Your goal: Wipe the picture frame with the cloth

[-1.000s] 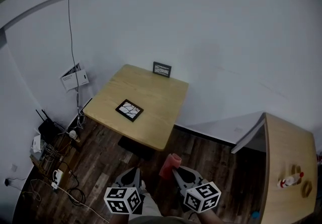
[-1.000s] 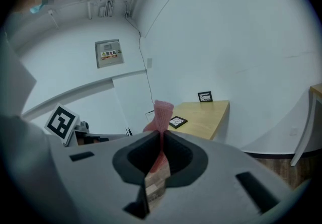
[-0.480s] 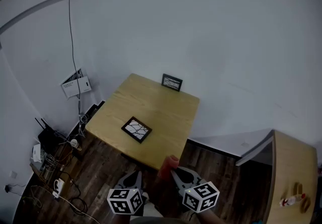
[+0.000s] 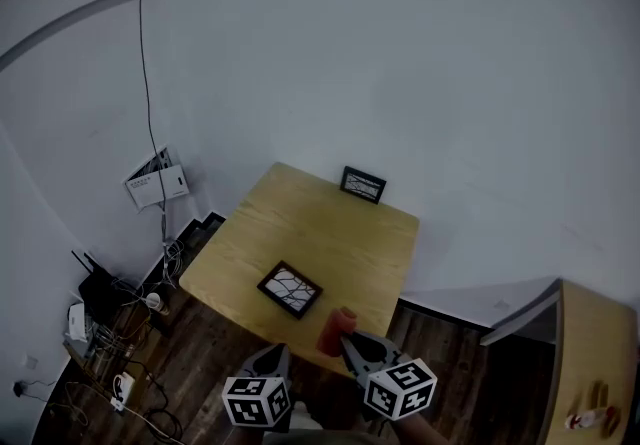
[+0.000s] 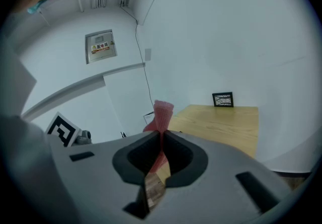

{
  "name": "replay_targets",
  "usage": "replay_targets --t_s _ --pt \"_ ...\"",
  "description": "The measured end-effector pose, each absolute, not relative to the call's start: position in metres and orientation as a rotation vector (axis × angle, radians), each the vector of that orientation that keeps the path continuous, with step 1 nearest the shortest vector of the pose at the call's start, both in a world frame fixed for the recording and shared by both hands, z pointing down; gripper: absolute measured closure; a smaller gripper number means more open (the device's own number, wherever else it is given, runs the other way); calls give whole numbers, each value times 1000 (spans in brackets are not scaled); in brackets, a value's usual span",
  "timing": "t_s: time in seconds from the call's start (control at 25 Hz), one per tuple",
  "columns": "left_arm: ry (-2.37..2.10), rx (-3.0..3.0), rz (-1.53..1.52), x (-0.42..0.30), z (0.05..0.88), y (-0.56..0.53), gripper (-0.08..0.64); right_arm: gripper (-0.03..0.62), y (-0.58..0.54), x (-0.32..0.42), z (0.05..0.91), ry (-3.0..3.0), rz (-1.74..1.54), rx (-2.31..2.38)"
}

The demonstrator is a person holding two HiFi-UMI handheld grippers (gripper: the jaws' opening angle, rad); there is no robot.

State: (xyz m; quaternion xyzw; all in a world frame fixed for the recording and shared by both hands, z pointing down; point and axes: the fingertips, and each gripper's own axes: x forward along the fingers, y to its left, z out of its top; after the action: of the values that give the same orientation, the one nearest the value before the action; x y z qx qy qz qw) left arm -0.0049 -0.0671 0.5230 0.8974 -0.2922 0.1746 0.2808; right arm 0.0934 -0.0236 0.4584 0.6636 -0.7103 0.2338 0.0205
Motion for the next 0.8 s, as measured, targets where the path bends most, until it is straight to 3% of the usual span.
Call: replay_targets --t_s 0.8 --pt "-883 2253 511 28 571 -125 555 575 -105 129 495 -2229 832 1870"
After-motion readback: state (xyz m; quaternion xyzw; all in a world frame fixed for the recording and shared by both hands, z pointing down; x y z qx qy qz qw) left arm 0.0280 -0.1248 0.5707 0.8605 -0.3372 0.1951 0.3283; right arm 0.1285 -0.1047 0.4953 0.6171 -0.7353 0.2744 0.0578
